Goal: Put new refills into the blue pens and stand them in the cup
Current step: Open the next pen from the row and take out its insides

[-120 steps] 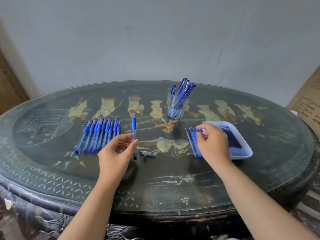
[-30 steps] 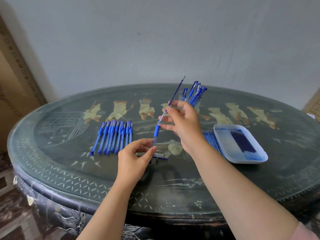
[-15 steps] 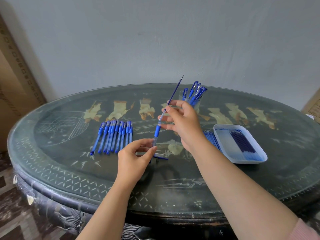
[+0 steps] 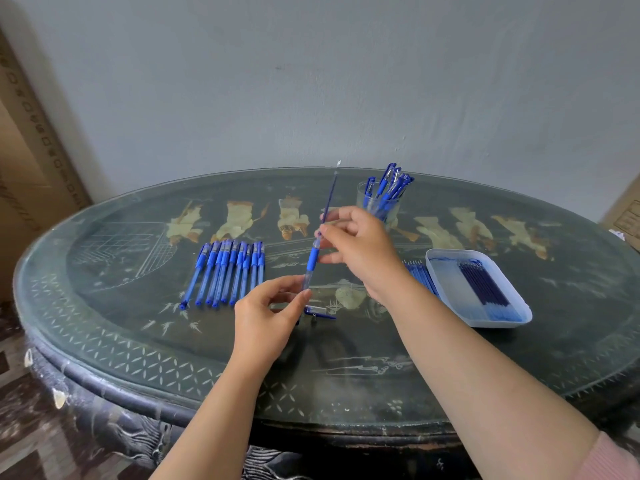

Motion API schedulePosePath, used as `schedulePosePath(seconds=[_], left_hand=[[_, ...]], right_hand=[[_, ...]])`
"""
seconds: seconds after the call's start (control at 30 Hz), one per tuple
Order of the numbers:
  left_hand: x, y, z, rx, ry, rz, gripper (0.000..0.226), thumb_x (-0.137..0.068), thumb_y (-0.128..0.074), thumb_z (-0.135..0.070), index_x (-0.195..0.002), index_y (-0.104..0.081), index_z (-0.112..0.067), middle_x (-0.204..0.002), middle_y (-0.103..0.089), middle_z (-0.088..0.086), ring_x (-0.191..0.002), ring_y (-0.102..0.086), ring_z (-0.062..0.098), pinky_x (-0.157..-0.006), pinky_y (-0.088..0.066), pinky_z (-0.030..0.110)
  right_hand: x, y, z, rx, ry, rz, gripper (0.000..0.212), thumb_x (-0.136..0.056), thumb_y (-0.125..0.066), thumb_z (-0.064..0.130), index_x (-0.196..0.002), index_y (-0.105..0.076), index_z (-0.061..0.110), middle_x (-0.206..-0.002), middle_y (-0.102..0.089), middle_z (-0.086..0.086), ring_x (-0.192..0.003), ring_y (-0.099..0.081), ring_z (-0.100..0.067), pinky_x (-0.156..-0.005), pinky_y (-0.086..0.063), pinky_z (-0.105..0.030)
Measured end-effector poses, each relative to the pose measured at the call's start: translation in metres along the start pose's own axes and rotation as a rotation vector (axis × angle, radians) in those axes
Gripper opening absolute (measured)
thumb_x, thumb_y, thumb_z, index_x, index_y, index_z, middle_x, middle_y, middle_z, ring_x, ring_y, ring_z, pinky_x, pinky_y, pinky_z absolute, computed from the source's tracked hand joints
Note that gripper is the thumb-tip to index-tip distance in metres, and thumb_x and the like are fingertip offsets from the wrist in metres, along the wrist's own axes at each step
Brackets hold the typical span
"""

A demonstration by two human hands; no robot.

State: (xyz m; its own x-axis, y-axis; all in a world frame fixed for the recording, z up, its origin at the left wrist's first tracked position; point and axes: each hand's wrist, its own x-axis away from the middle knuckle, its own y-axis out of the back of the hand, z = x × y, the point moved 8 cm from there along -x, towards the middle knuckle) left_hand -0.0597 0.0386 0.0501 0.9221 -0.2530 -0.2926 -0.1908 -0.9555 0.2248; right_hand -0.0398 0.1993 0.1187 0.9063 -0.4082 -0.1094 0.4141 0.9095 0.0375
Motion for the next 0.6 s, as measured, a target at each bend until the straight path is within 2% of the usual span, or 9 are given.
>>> schedulePosePath(seconds=[0.17,0.27,0.33,0.47,0.6], left_hand=[[-0.001,0.001,0.004,0.015,0.017,-0.017,0.02,-0.082,-0.077,-0.019,-0.101,-0.075,-0.025,-0.092,-0.073,-0.013,-0.083,-0.067,0.0,-0.071,-0.048,0.007],[-0.001,0.003,0.005,0.025,0.032,-0.032,0.02,-0.082,-0.077,-0.019,-0.101,-0.074,-0.025,-0.091,-0.073,-0.013,-0.082,-0.067,0.0,-0.071,-0.047,0.006],[-0.001,0.004,0.006,0.036,0.044,-0.037,0.02,-0.083,-0.077,-0.018,-0.101,-0.074,-0.026,-0.09,-0.073,-0.014,-0.082,-0.067,-0.002,-0.07,-0.046,0.005],[-0.002,0.005,0.006,0.039,0.048,-0.049,0.02,-0.083,-0.076,-0.016,-0.1,-0.072,-0.026,-0.089,-0.072,-0.014,-0.083,-0.066,-0.004,-0.069,-0.045,0.003],[-0.002,0.005,0.007,0.049,0.05,-0.057,0.021,-0.082,-0.076,-0.016,-0.101,-0.073,-0.025,-0.089,-0.072,-0.015,-0.083,-0.067,-0.004,-0.07,-0.048,0.005]], right_hand=[[0.006,-0.009,-0.009,0.111,-0.046,0.072,0.005,-0.095,-0.061,0.008,-0.099,-0.062,0.01,-0.091,-0.066,-0.007,-0.087,-0.069,-0.018,-0.075,-0.062,-0.041],[0.01,-0.007,-0.015,0.15,-0.059,0.077,0.008,-0.095,-0.062,0.012,-0.102,-0.064,0.01,-0.095,-0.068,-0.009,-0.087,-0.071,-0.019,-0.074,-0.062,-0.041],[0.015,-0.004,-0.02,0.216,-0.043,0.071,0.006,-0.095,-0.062,0.016,-0.1,-0.065,0.015,-0.091,-0.069,-0.004,-0.084,-0.071,-0.017,-0.074,-0.062,-0.037],[0.038,-0.004,-0.038,0.623,0.047,0.113,0.006,-0.087,-0.07,0.025,-0.091,-0.066,0.025,-0.083,-0.064,0.011,-0.075,-0.06,-0.002,-0.074,-0.052,-0.024],[0.055,-0.018,-0.054,0.922,0.137,0.215,0.013,-0.088,-0.067,0.031,-0.099,-0.063,0.024,-0.094,-0.052,0.01,-0.088,-0.053,-0.009,-0.078,-0.047,-0.026]])
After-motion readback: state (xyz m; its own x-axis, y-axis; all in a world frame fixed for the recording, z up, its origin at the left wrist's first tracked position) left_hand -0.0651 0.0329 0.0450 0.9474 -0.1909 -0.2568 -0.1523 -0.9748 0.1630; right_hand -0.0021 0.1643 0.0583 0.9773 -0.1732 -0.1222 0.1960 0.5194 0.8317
